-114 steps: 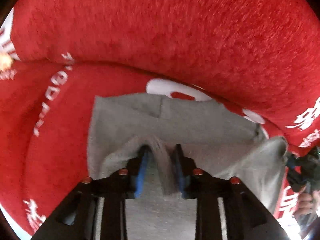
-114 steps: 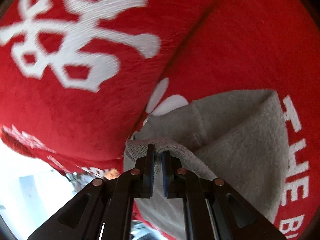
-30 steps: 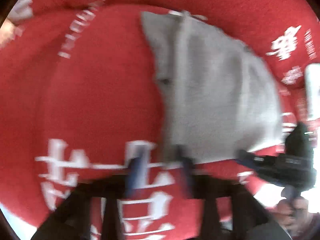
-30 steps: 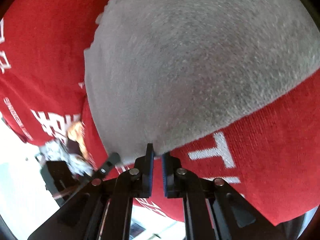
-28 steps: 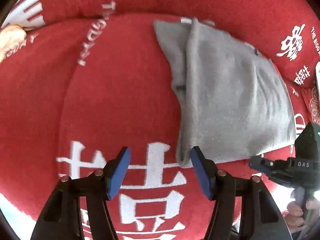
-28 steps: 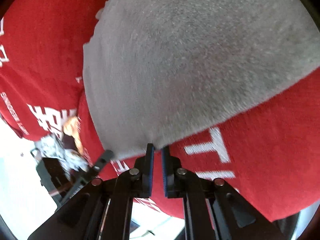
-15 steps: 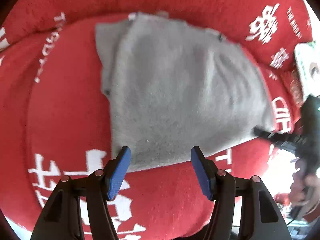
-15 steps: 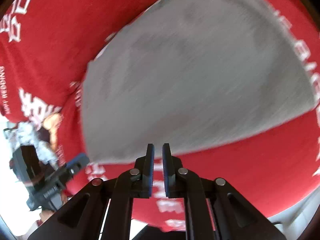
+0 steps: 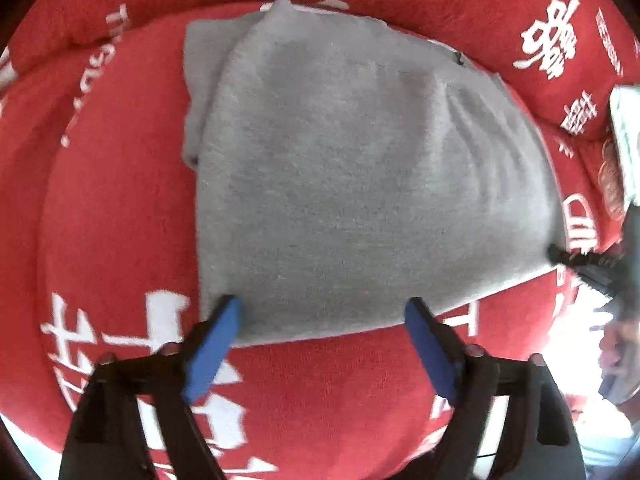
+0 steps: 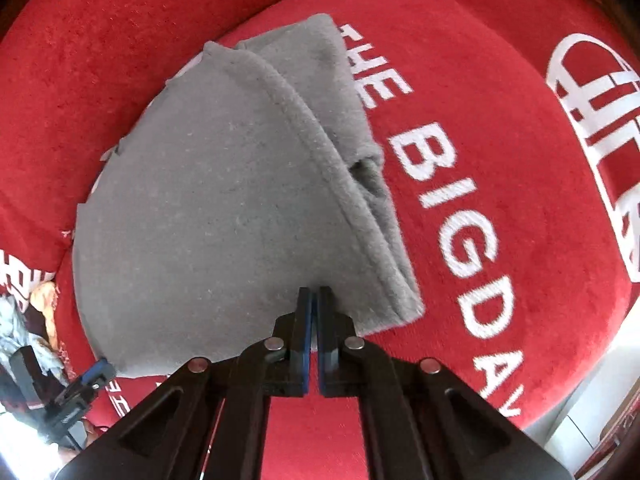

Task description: Fold small clothes

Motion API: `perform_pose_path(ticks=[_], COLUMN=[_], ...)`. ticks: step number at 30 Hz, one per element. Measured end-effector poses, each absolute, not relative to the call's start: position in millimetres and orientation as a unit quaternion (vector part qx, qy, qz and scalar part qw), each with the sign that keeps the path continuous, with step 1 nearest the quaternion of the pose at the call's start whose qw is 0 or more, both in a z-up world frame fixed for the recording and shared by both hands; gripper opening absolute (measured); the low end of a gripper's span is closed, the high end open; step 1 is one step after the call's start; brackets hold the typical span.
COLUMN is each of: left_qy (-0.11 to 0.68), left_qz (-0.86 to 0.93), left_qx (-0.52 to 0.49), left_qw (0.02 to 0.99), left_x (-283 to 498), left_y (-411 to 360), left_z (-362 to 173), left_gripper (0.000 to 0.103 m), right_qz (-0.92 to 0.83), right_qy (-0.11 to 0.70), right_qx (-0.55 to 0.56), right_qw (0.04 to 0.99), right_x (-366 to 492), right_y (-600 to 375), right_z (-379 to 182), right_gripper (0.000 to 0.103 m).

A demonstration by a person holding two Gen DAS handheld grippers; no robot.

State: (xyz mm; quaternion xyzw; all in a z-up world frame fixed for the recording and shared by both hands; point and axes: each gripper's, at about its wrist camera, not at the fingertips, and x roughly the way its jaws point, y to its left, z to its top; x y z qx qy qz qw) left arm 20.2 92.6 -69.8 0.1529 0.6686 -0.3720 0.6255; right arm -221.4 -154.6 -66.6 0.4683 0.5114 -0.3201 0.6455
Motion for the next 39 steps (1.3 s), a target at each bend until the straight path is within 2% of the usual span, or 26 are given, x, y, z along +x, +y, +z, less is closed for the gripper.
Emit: perform_pose_path(ticks=[2, 14, 17, 19, 20, 21, 22, 25, 27, 32, 34, 39], left_qy=[0.672, 0.700, 0.695, 0.690, 0.690, 0.689, 0.686, 0.686, 0.684, 0.680, 0.679, 0.686], left_qz=[-0.361, -0.313, -0.305, -0.303, -0.301, -0.297, -0.294, -0.287, -0.285, -0.269, -0.263, -0.257], left_qx=[0.158, 0.146, 0.147, 0.146, 0.147, 0.148, 0.150, 0.159, 0.165, 0.181, 0.193, 0.205], left_qw=[0.627, 0.624, 0.634, 0.641, 0.642, 0.644, 0.649, 0.650, 0.651, 0.657, 0.657, 0.649], left_x=[18.7, 12.6, 12.6, 13.8, 14.2, 14.6, 14.9, 17.2, 17.5, 21.0, 22.2, 22.6], left_y=[89.6, 96.0, 99.4, 104.0, 104.1, 105.3, 106.7, 109.2, 110.2, 120.9, 124.1, 129.8], left_z=[-68.8, -49.5, -45.9, -42.9, -42.6, -42.3, -41.1, -42.0, -42.4, -42.5, -46.6, -54.6], left_gripper=[0.085, 0.085, 0.085, 0.088, 0.096, 0.103, 0.103, 0.103, 0.103, 0.103, 0.103, 0.103], right_qz=[-0.319, -0.284, -0.265, -0.250, -0.242, -0.237, -0.231, -0.212, -0.200, -0.179, -0.173, -0.152], right_qy=[0.516, 0.529, 0.536, 0.542, 0.543, 0.544, 0.544, 0.546, 0.548, 0.551, 0.551, 0.548], right_qx=[0.468, 0.481, 0.480, 0.479, 0.480, 0.481, 0.482, 0.487, 0.492, 0.498, 0.502, 0.516], right_qw=[0.642, 0.639, 0.642, 0.644, 0.645, 0.646, 0.646, 0.648, 0.646, 0.646, 0.644, 0.640], right_x=[-221.1, -193.9, -181.4, -171.6, -166.1, -163.4, -159.8, -152.8, -147.3, -136.1, -133.1, -125.4], right_y=[-153.0, -123.0, -111.9, -102.8, -97.9, -95.3, -92.1, -81.1, -73.9, -58.2, -53.4, -41.4], right_z=[-65.4, -50.7, -49.6, -49.4, -49.1, -48.9, -49.1, -49.8, -51.8, -53.9, -54.6, -56.3], right_gripper=[0.004, 0.006, 0.010, 0.021, 0.026, 0.037, 0.044, 0.052, 0.057, 0.058, 0.063, 0.064])
